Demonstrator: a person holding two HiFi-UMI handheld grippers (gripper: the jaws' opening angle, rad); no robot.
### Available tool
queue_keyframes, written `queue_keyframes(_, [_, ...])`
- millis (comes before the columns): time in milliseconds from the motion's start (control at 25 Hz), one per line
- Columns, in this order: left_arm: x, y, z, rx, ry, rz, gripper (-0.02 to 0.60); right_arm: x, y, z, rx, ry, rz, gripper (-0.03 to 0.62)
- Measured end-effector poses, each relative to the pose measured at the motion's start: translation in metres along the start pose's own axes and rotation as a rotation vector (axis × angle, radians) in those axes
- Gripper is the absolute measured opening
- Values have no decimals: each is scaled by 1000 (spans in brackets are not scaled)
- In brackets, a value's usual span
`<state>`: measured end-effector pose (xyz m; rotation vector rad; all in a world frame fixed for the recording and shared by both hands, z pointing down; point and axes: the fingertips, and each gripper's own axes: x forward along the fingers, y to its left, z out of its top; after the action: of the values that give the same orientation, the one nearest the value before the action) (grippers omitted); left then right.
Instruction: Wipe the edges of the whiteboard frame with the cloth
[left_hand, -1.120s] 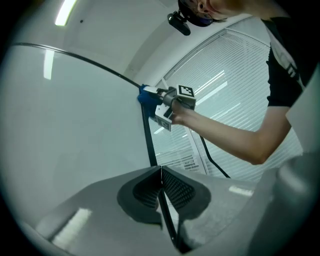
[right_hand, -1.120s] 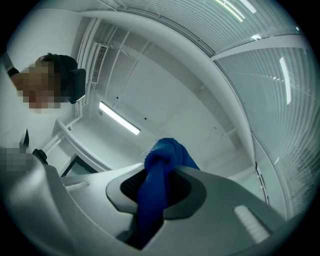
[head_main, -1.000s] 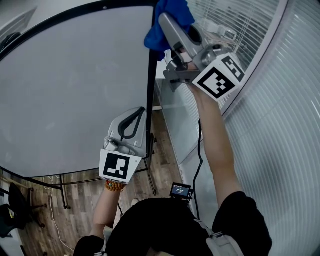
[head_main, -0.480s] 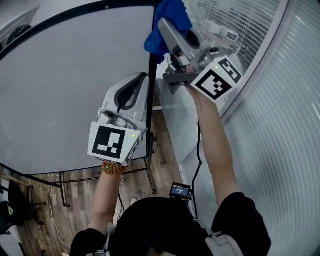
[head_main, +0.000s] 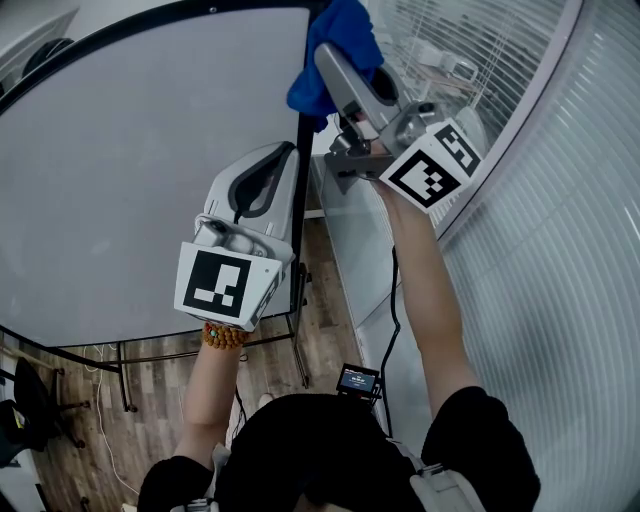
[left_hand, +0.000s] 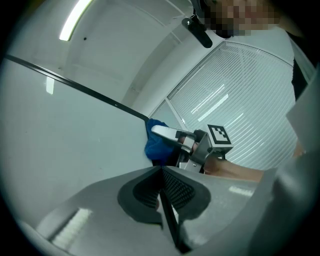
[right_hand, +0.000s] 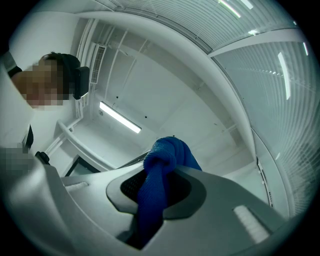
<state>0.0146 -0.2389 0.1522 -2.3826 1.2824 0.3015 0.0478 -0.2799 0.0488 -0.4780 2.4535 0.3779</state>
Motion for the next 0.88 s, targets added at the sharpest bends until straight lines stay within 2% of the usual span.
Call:
queue_keyframes(360, [-12, 2, -22, -9, 11, -2, 0, -12, 11, -26, 33, -6, 8, 78])
queue_keyframes(880, [-7, 9, -15, -34, 27, 4, 0, -9, 11, -23, 48, -1, -6, 77])
